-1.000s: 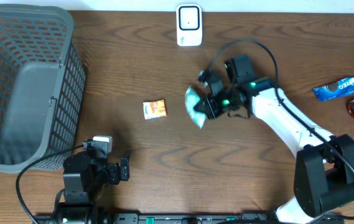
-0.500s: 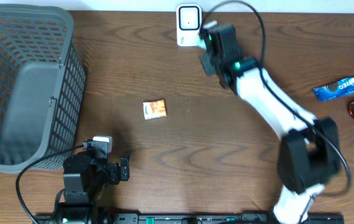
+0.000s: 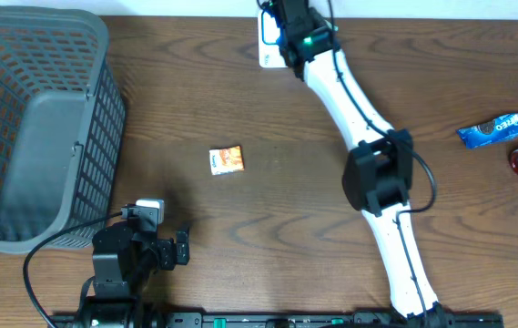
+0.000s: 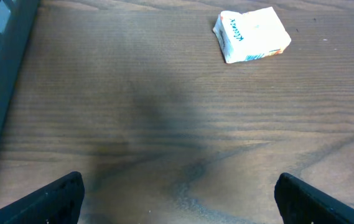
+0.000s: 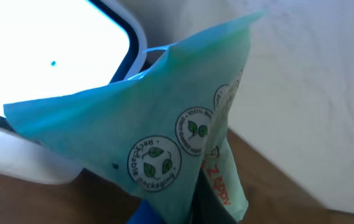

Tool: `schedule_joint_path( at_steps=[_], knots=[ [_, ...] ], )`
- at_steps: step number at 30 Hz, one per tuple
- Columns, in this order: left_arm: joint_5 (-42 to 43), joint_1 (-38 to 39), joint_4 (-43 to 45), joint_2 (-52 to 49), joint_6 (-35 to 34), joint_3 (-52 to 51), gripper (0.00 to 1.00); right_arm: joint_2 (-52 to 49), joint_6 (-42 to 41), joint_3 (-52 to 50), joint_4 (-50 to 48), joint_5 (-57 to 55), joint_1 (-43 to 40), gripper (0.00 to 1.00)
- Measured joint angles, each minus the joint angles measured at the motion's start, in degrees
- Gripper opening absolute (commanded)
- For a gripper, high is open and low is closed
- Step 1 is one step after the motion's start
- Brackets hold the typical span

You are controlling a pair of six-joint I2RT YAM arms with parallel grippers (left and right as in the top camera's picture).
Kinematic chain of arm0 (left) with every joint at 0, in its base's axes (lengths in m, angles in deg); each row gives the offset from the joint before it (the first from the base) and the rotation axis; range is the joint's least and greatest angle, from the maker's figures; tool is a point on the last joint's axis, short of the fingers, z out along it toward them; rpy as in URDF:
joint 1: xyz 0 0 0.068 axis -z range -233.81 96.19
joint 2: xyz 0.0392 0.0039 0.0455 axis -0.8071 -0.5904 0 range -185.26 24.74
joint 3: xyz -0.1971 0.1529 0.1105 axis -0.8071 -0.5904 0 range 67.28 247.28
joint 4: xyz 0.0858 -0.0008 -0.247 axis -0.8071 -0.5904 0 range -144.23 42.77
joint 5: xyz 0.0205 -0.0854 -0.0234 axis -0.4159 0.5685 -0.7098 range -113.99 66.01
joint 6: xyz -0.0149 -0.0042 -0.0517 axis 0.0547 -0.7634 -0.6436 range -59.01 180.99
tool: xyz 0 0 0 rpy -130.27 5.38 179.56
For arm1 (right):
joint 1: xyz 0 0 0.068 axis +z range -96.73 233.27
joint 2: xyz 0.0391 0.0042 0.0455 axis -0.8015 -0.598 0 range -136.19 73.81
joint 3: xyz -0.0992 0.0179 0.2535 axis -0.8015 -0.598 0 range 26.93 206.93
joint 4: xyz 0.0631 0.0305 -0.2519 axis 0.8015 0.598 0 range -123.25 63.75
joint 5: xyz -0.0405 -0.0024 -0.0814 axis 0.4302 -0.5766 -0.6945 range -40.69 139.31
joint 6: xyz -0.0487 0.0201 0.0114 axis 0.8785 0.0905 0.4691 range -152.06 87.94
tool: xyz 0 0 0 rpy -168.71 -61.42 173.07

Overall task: Scan the item barcode
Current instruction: 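Lift the wipes pack up to the white scanner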

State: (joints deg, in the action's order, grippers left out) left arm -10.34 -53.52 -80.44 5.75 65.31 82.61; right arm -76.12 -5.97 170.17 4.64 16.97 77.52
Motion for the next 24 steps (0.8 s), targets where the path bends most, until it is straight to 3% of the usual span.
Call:
schedule_joint_path(
  at_steps=[5,12,24],
  knots=[
    [0.0,0.0,0.0,0.0,0.0,0.0,0.98,-6.1,9.6,0.4,-8.1,-8.5,1.4,0.01],
    [0.0,0.0,0.0,0.0,0.0,0.0,0.98,-7.0,20.5,0.6,-19.8,-12.8,2.4,0.01],
    [0.0,0.0,0.0,0.0,0.0,0.0,0.98,-7.0,33.3,0.0,-22.3,-13.6,3.1,0.01]
  ],
)
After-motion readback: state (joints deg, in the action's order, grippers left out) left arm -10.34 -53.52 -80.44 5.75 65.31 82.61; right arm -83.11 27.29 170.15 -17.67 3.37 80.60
